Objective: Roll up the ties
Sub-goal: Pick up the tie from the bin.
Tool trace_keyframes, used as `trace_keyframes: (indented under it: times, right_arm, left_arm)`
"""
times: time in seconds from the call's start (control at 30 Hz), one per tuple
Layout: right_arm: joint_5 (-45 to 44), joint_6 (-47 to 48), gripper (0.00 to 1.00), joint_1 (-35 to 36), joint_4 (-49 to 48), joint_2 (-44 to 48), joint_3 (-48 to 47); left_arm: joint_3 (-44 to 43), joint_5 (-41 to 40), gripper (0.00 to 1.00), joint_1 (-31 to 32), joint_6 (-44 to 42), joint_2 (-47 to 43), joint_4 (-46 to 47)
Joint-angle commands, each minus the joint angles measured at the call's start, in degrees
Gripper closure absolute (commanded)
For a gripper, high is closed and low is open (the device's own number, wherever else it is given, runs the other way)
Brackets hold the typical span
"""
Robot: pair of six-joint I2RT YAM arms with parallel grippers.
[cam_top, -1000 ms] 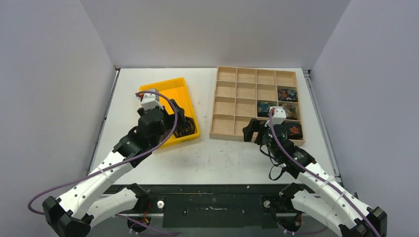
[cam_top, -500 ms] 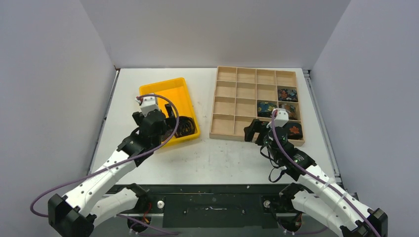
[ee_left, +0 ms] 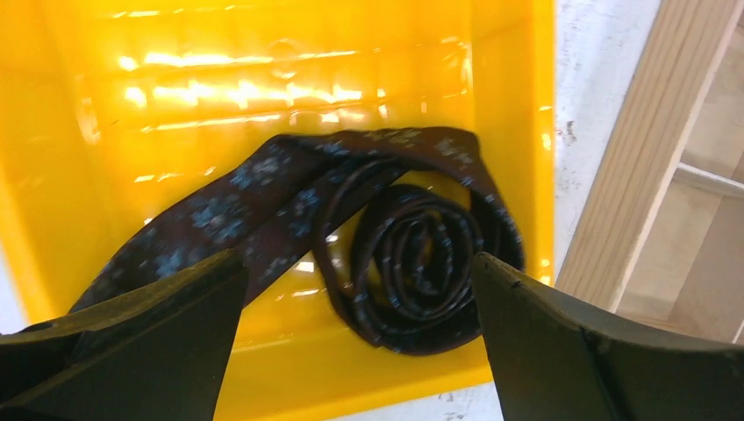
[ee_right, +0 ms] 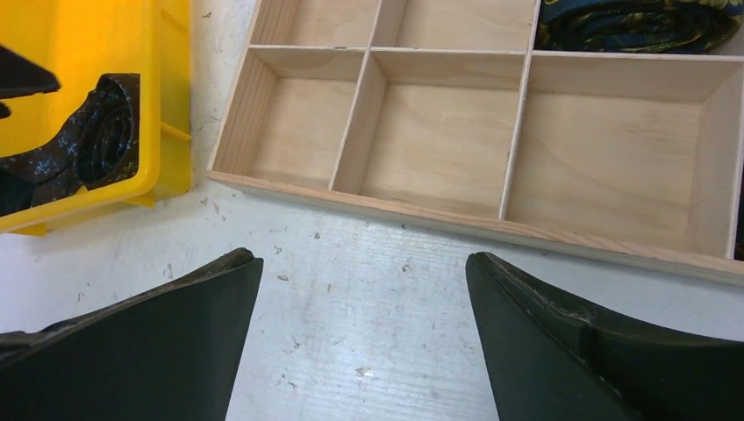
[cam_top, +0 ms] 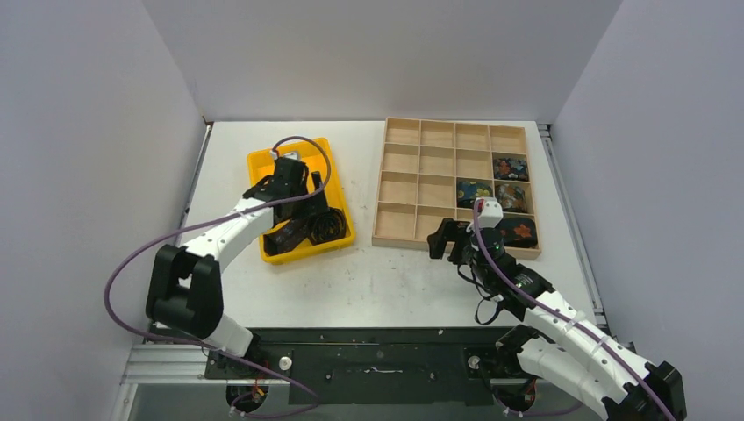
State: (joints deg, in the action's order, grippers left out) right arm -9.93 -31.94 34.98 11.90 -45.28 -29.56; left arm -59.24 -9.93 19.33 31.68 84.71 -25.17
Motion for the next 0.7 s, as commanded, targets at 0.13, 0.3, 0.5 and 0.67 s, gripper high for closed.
trace_keyframes:
  times: [0.13, 0.3, 0.5, 0.67]
  right_arm:
    - [1.93, 1.52, 0.10, 0.61, -2.91, 0.80, -0.14]
    - [1.64, 1.84, 0.10, 0.70, -2.05, 2.00, -0.14]
    - [1.58, 1.88, 0.10, 0.70, -1.55, 2.35, -0.42]
    - [1.38, 2.23, 0.10, 0.68, 0.85, 3.73, -2.21]
  left_arm:
    - [-8.26, 0.50, 0.03, 2.82, -9.12, 13.69, -3.21]
    - [-8.73, 1.46, 0.16, 2.73, -8.42, 19.12, -5.29]
    - [-7.91, 4.16, 0.66, 2.32, -8.82, 19.57, -4.59]
    - [-8.21, 2.84, 1.00, 2.72, -8.83, 9.40, -4.97]
